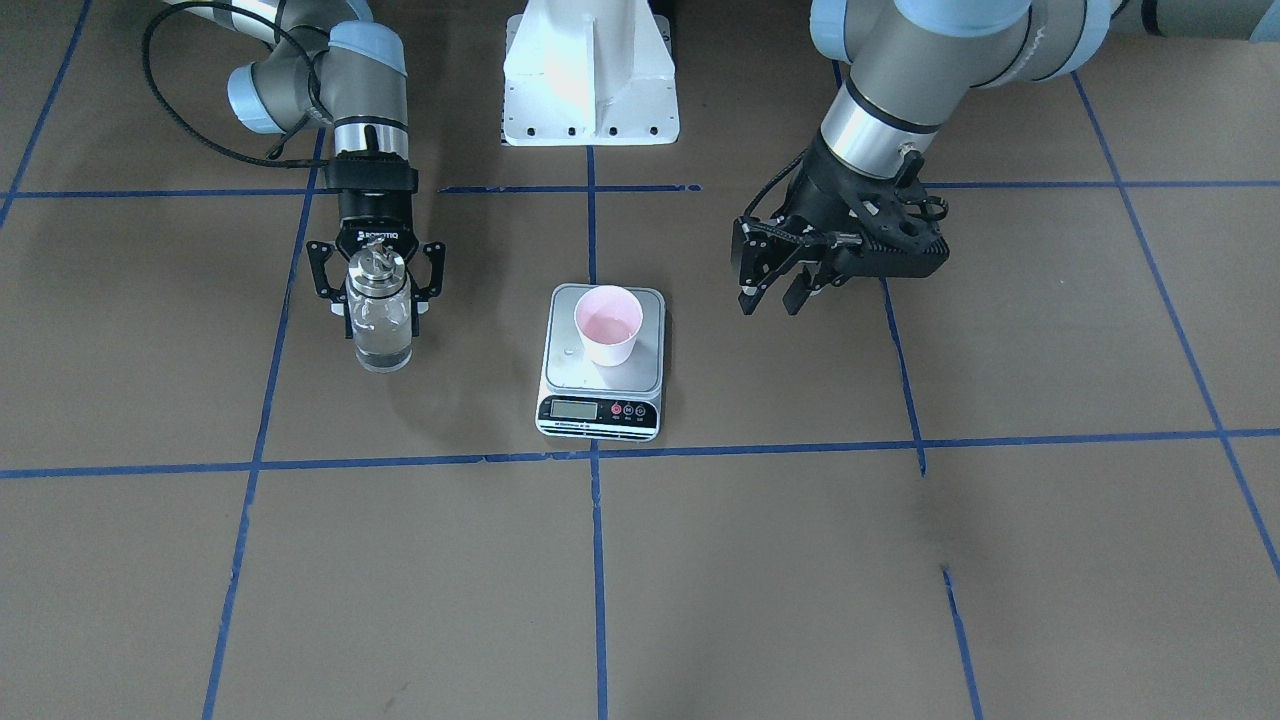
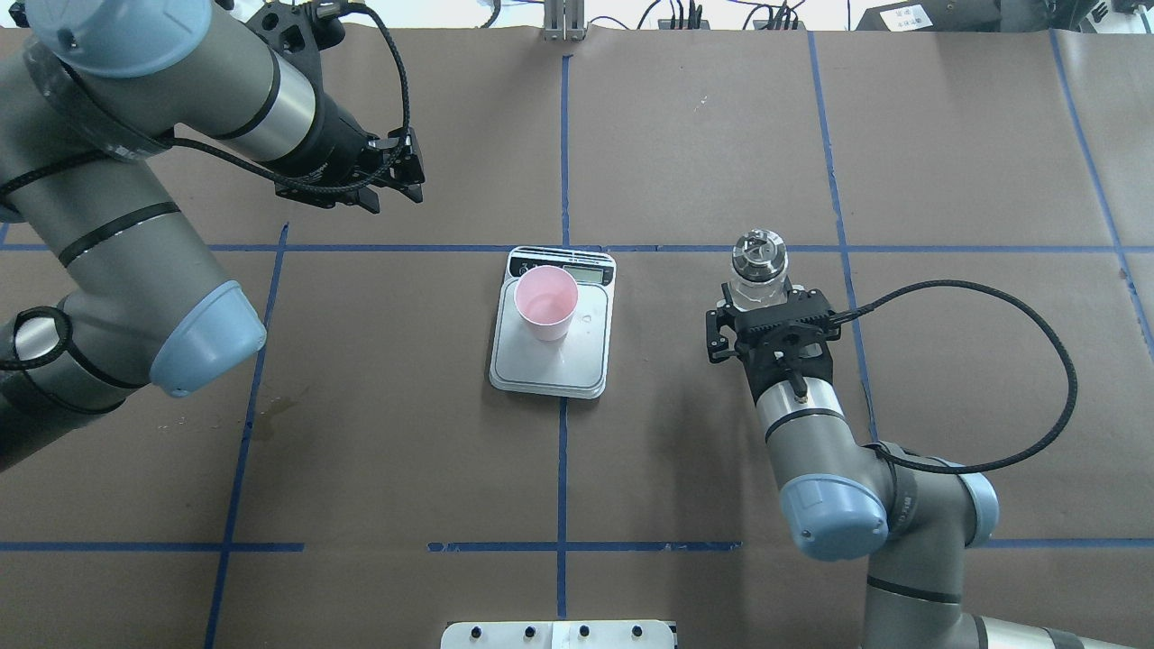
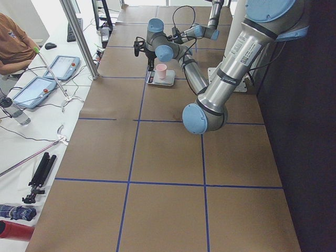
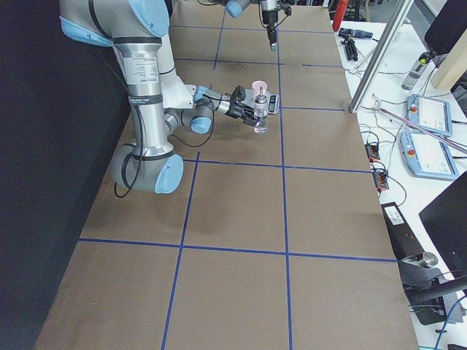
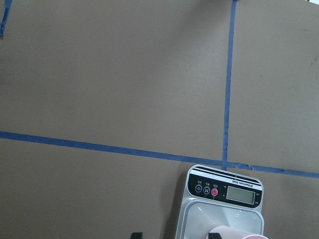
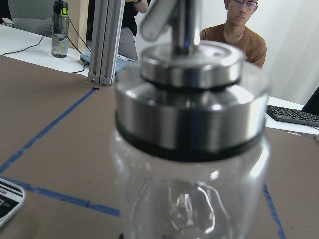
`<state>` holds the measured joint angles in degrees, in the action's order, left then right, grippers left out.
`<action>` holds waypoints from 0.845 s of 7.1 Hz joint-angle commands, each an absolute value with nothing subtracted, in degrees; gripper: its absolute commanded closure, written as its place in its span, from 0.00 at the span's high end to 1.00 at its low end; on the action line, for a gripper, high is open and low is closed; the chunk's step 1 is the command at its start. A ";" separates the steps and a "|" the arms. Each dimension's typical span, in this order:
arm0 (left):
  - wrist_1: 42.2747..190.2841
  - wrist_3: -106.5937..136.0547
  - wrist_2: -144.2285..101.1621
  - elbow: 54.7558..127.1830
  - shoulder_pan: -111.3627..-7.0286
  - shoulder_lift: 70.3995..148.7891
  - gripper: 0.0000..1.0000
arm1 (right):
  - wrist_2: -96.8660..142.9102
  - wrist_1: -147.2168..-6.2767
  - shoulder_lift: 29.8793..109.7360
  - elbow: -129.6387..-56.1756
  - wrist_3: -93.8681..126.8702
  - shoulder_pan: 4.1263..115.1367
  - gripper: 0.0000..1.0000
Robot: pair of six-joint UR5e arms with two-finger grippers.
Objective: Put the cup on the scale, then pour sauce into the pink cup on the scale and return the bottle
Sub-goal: 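Carry the bottle with the right gripper toward the pink cup on the scale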
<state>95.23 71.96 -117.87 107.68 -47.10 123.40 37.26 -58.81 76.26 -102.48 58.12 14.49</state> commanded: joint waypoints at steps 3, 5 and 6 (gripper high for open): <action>95.10 71.89 -117.95 110.65 -47.29 119.71 0.52 | 37.27 -71.31 69.89 -102.48 57.66 14.15 0.00; 95.10 69.46 -117.86 110.65 -47.46 119.27 0.52 | 37.27 -82.30 65.85 -102.39 57.66 14.41 0.00; 95.27 69.00 -117.77 110.92 -47.46 117.61 0.52 | 37.70 -89.40 62.26 -102.48 57.74 14.85 0.00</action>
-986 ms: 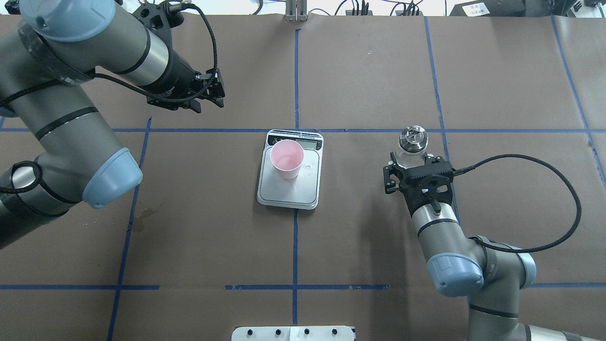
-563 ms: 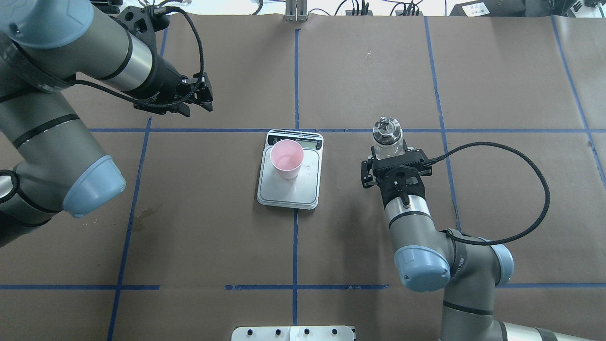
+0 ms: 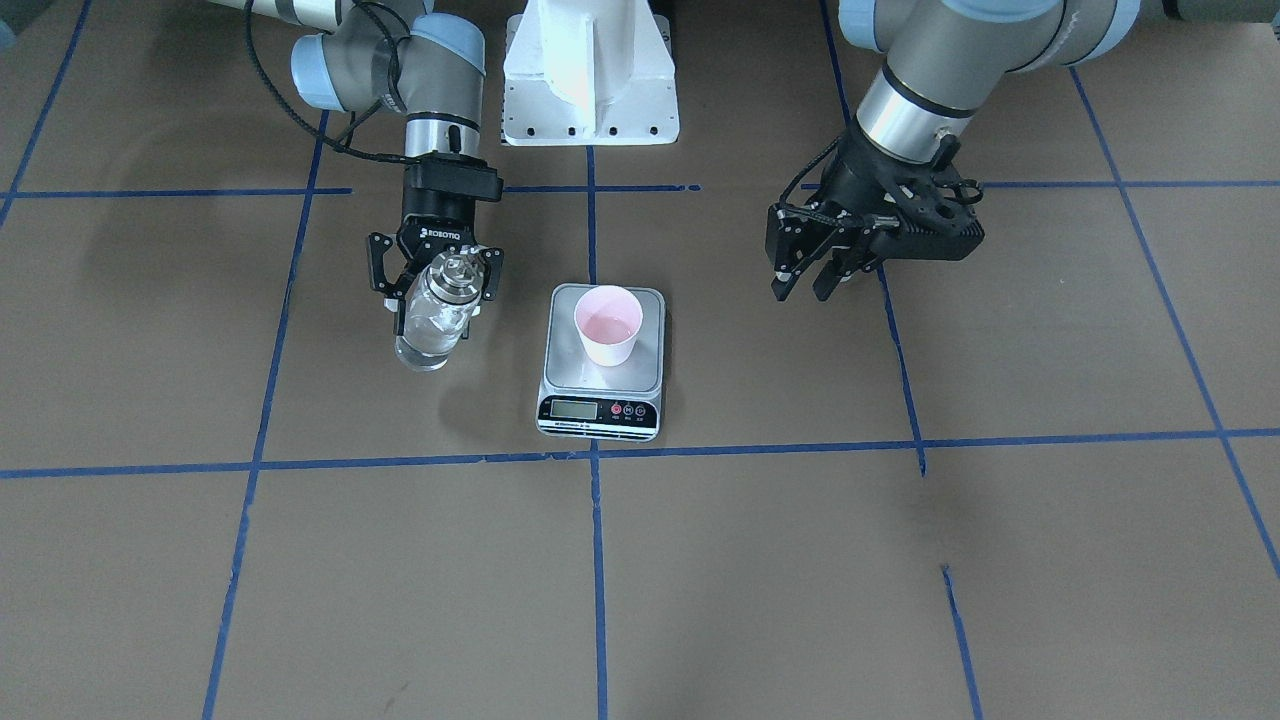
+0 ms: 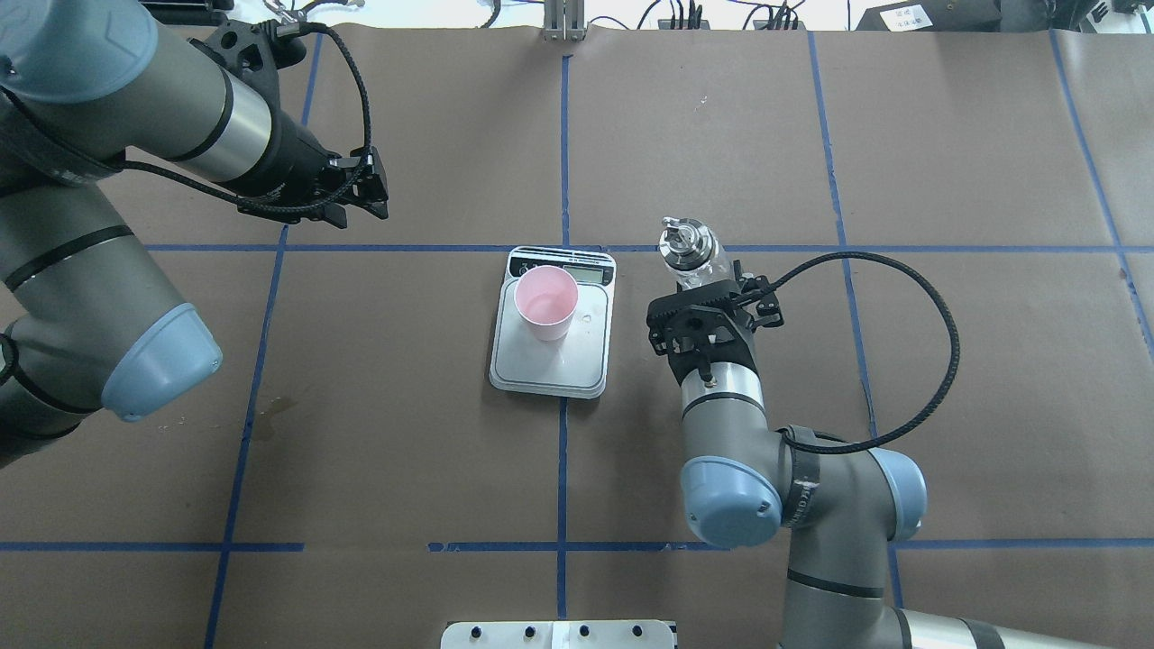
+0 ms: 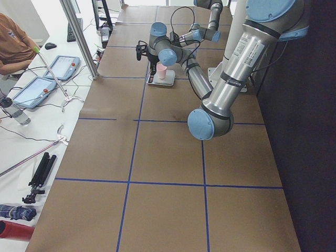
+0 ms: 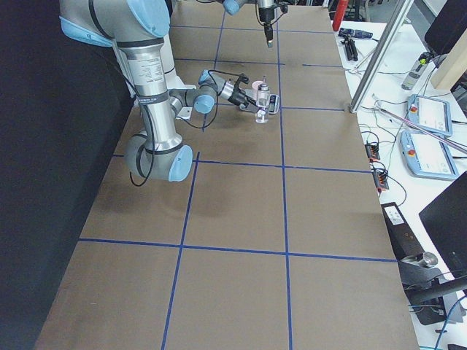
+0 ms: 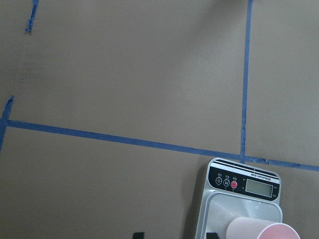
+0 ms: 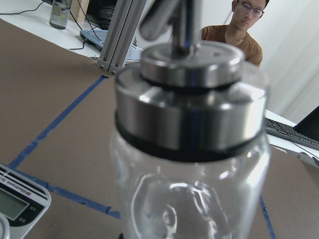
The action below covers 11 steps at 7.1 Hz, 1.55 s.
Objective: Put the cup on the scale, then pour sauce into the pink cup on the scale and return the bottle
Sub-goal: 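Carry the bottle with the right gripper toward the pink cup on the scale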
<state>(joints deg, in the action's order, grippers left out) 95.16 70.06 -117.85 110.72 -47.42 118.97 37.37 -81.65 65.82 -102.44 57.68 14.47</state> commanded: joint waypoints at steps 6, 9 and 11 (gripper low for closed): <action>95.71 63.98 -118.21 112.32 -48.16 114.26 0.52 | 38.32 -99.74 59.07 -102.57 40.55 15.20 0.00; 95.71 63.90 -117.95 112.50 -48.16 113.47 0.52 | 38.41 -100.54 58.89 -102.39 39.56 15.21 0.00; 95.71 63.90 -117.95 112.41 -48.16 113.38 0.52 | 38.23 -102.82 58.01 -102.22 37.44 15.21 0.00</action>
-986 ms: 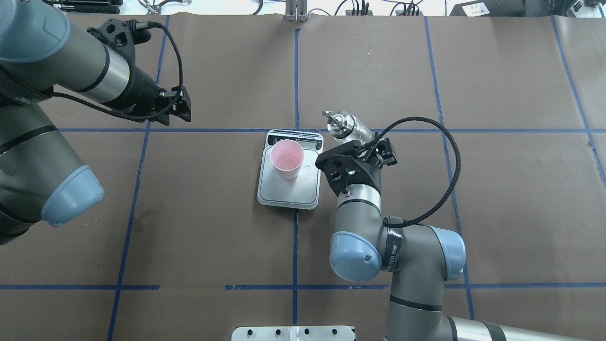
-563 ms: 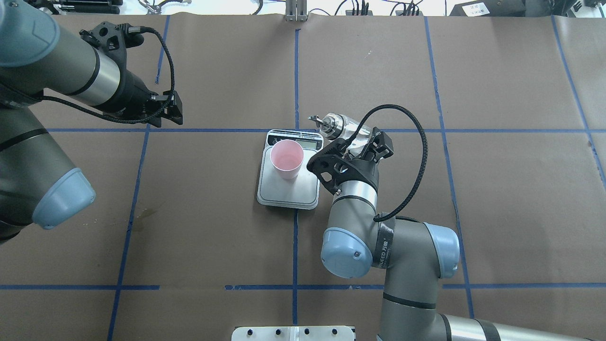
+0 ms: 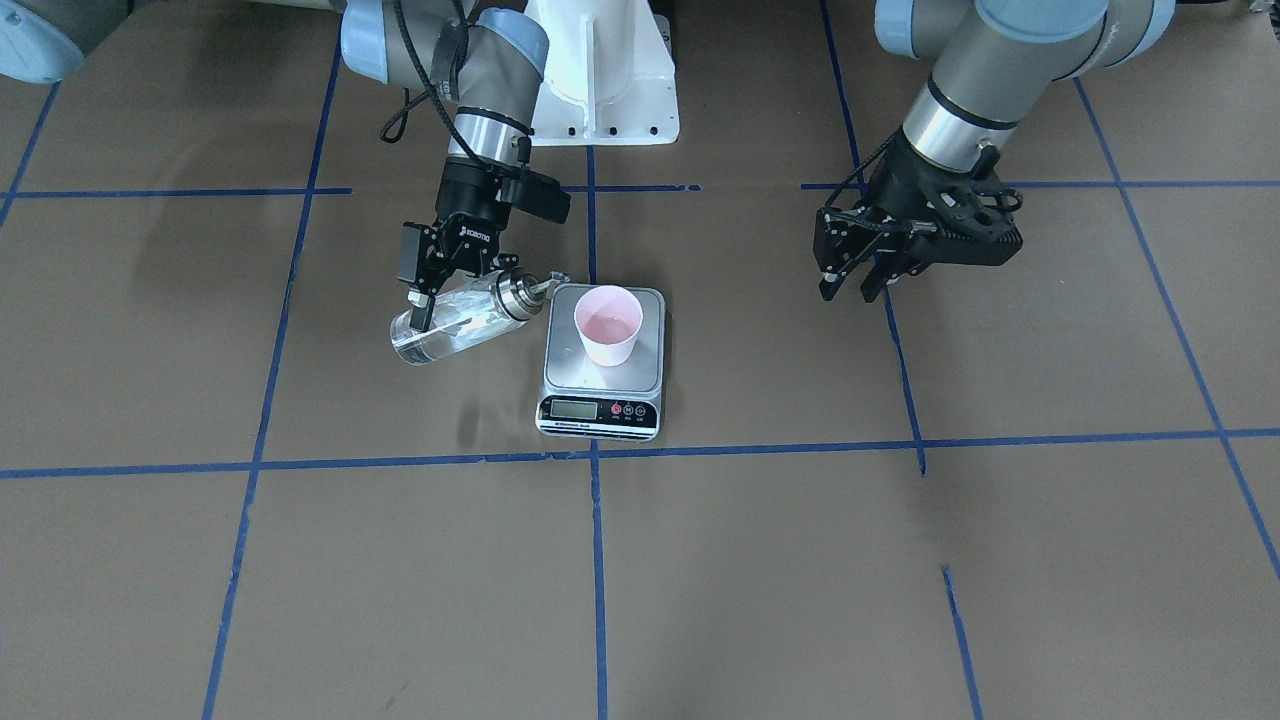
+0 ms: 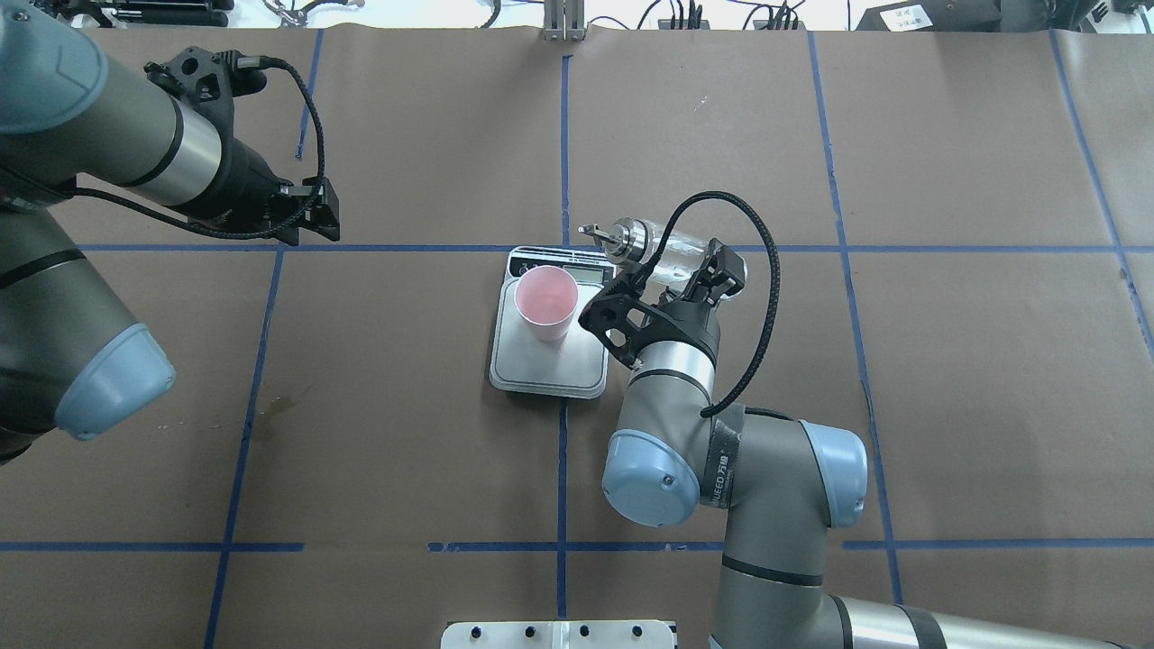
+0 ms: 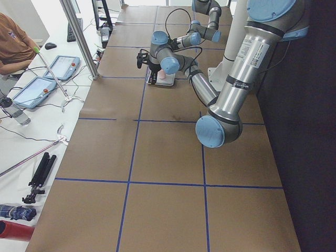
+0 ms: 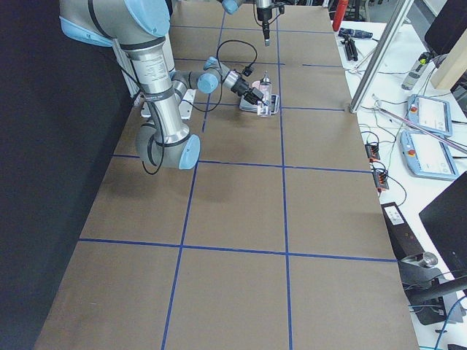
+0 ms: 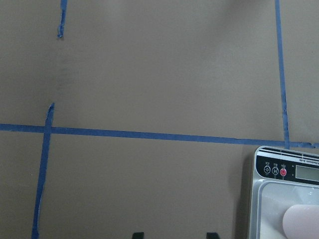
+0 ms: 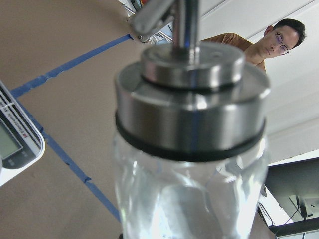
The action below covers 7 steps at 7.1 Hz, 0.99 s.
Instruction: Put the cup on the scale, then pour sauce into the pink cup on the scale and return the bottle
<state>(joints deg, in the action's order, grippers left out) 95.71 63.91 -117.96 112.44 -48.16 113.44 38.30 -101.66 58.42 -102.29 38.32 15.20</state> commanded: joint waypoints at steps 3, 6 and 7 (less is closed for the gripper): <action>95.71 57.40 -118.21 113.29 -49.83 110.39 0.53 | 37.80 -105.79 57.83 -102.04 31.56 15.12 0.00; 95.71 55.47 -118.12 113.55 -49.83 109.34 0.53 | 35.77 -106.87 57.39 -101.08 26.04 15.12 0.00; 95.71 55.46 -118.04 113.55 -49.83 109.25 0.53 | 34.90 -106.88 57.31 -100.73 24.97 15.12 0.00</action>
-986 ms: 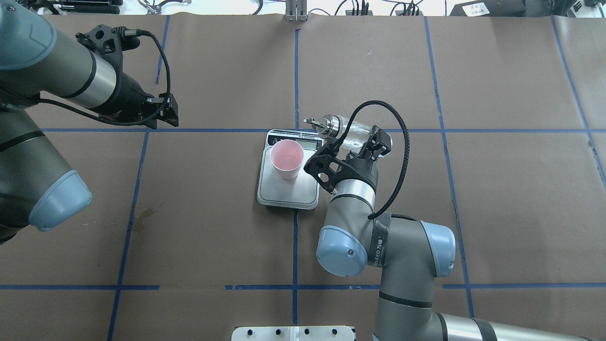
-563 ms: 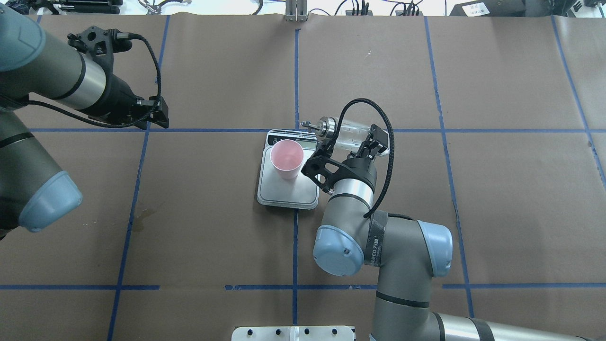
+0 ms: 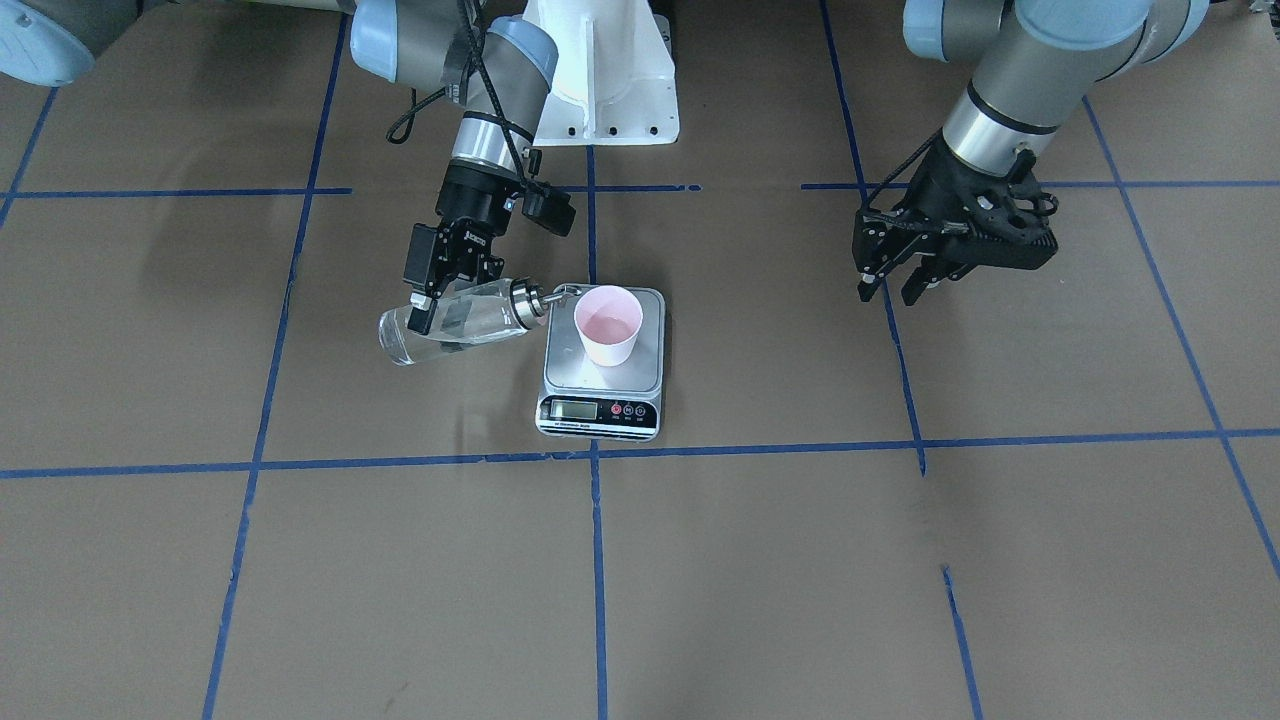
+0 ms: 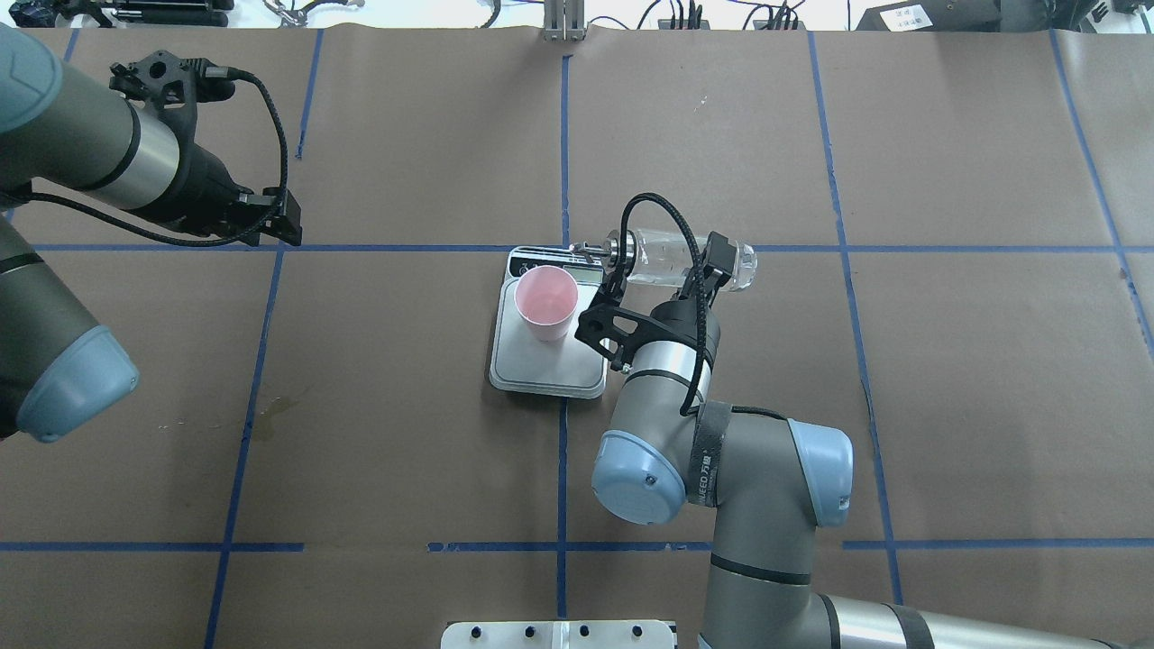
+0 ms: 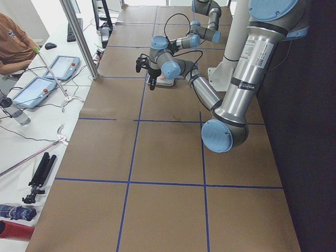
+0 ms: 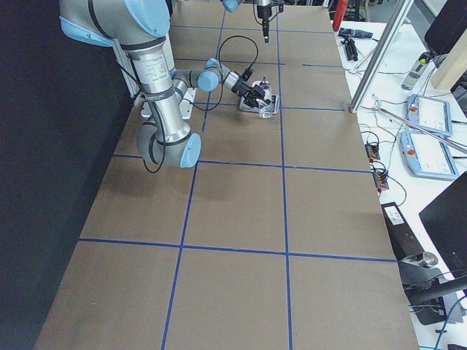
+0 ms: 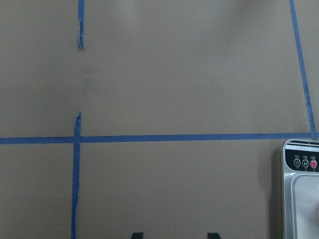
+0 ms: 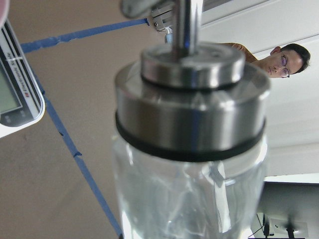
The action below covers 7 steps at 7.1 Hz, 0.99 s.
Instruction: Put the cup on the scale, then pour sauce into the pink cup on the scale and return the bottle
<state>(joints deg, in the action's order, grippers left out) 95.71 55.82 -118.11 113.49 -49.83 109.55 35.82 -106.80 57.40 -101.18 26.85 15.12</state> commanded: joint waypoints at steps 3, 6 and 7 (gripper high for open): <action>95.71 55.46 -118.04 113.55 -49.75 109.25 0.54 | 33.67 -106.96 56.25 -97.83 23.83 15.12 0.00; 95.71 55.46 -118.12 113.47 -49.66 109.25 0.54 | 31.12 -107.49 55.99 -97.12 20.31 14.51 0.00; 95.71 55.46 -118.12 113.47 -49.75 109.25 0.54 | 29.37 -107.75 56.07 -96.95 18.56 14.07 0.00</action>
